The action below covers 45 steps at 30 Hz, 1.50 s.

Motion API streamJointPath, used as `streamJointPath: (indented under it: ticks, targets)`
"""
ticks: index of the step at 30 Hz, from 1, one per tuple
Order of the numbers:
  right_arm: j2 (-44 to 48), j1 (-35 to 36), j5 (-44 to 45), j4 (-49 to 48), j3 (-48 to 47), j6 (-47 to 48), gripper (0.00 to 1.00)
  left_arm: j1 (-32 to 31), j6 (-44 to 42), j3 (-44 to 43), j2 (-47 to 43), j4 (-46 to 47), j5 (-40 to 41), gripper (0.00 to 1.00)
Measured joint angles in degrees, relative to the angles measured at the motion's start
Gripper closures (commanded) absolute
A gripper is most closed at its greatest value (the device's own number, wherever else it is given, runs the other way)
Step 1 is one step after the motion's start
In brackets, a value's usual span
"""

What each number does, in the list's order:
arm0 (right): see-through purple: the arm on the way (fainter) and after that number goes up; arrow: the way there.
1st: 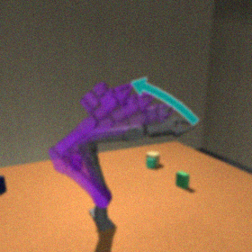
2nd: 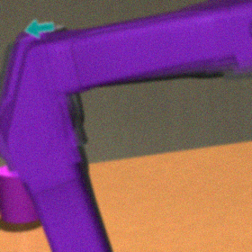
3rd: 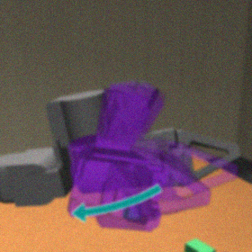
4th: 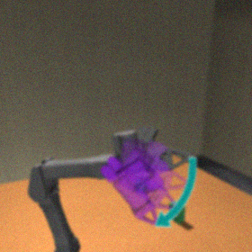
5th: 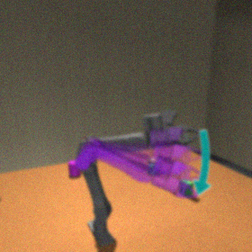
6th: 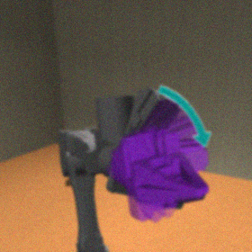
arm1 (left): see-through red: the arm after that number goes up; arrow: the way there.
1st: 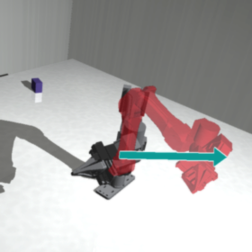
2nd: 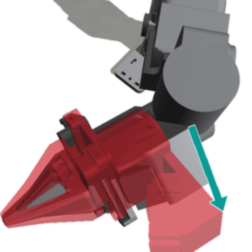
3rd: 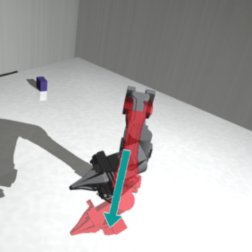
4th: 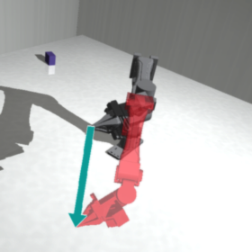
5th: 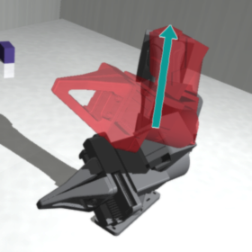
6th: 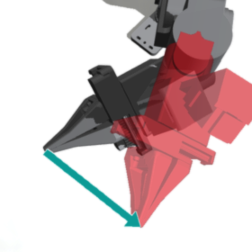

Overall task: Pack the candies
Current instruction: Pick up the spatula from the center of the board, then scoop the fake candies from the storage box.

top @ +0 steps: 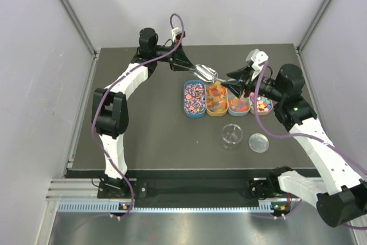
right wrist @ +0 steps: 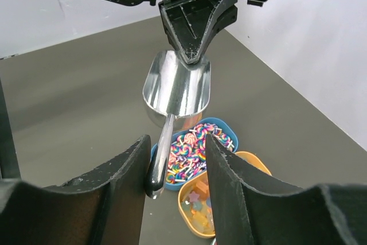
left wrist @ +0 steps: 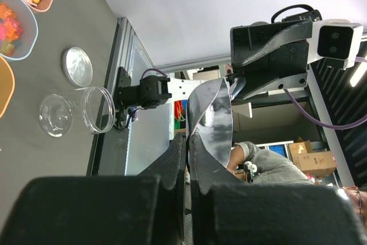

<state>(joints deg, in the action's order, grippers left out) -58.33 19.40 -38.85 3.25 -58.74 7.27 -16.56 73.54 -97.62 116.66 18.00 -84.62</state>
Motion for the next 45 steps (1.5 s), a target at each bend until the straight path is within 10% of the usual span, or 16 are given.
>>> streamJointPath:
  ticks: [27,31,34,45]
  targets:
    - [-3.08,0.50,-1.11,-3.21,0.00,-2.40,0.73,0.00,-0.04,-0.22,0.09,-0.02,0.50,1.00]
    - [-3.54,0.74,-1.11,-4.07,0.00,-2.56,1.00,0.00,-0.04,-0.22,0.09,-0.02,0.70,1.00]
    - [-3.98,0.57,0.72,-4.55,-0.02,-2.84,1.00,0.15,-0.26,-0.22,0.09,0.02,0.59,1.00]
    - [-4.57,0.57,-0.24,3.52,-3.82,1.64,1.00,-0.11,-2.14,-0.61,0.07,1.70,0.90,0.01]
